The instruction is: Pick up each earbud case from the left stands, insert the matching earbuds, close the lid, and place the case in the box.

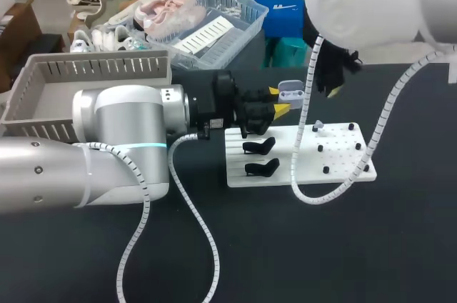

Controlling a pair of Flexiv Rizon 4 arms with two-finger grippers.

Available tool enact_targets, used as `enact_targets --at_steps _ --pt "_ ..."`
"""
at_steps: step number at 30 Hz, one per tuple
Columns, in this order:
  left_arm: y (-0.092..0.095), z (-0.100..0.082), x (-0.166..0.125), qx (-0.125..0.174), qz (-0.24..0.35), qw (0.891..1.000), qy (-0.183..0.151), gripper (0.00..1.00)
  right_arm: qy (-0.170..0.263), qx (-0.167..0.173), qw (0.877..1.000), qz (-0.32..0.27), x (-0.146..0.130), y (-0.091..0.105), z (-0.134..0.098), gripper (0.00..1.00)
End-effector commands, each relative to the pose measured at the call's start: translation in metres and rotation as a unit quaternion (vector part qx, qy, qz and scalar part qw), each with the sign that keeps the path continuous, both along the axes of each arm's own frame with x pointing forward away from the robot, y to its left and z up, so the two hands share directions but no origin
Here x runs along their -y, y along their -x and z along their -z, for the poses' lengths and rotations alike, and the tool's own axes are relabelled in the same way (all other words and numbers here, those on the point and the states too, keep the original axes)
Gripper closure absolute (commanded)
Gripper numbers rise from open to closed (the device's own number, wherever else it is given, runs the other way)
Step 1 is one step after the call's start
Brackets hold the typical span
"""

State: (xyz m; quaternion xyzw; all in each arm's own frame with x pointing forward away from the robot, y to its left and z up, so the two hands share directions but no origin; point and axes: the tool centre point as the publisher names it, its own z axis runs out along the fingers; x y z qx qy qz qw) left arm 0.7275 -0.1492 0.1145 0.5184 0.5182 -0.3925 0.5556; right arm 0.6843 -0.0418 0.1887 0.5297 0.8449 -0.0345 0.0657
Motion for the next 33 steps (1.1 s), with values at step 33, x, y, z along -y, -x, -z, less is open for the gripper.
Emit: enact_targets --at_steps 33 --pt "0.001 0.001 0.001 0.001 -0.003 1.000 0.001 1.00 0.029 0.030 0.999 -0.030 -0.045 -0.032 0.013 1.00"
